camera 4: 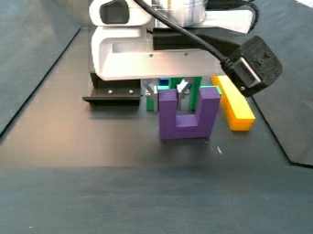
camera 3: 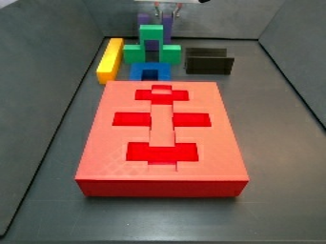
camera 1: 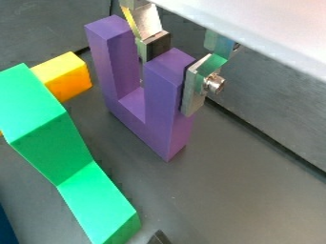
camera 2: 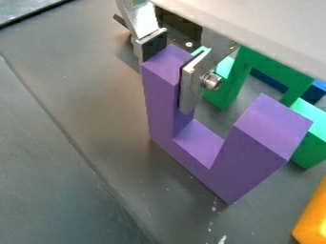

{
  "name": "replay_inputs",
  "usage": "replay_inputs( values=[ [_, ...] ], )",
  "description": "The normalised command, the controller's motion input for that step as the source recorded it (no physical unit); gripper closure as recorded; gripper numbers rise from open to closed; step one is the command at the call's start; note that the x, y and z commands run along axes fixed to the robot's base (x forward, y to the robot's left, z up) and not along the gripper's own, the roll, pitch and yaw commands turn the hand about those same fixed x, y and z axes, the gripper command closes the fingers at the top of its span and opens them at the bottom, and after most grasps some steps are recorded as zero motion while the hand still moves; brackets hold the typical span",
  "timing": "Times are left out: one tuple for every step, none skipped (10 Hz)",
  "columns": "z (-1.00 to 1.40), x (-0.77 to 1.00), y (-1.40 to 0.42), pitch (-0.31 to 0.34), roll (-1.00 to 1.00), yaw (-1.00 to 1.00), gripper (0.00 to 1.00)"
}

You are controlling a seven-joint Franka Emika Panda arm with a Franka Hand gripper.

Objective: Pick up the purple object. Move up. Move to above the board. Insert the purple object.
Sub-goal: Pick up the purple object, then move up, then move to above the board.

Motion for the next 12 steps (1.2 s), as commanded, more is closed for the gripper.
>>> replay_inputs(
  values=[
    [0.0,0.0,0.0,0.0,0.0,0.0,1.0],
    [0.0,0.0,0.0,0.0,0.0,0.0,1.0],
    [0.0,0.0,0.0,0.0,0.0,0.0,1.0],
    [0.83,0.0,0.0,0.0,0.0,0.0,1.0],
    [0.8,0.02,-0.01,0.009,0.01,-0.04,1.0],
    [0.55,0.0,-0.01,0.031,0.03,-0.04,1.0],
    [0.25,0.02,0.0,0.025,0.05,-0.02,1.0],
    [1.4,0.0,0.0,0.0,0.0,0.0,1.0],
    [1.4,-0.03,0.0,0.034,-0.01,0.0,1.0],
    [1.4,-0.04,-0.01,0.034,0.02,0.01,1.0],
    [1.4,-0.01,0.0,0.023,0.02,0.0,1.0],
    [1.4,0.06,0.02,0.067,-0.01,0.0,1.0]
  ],
)
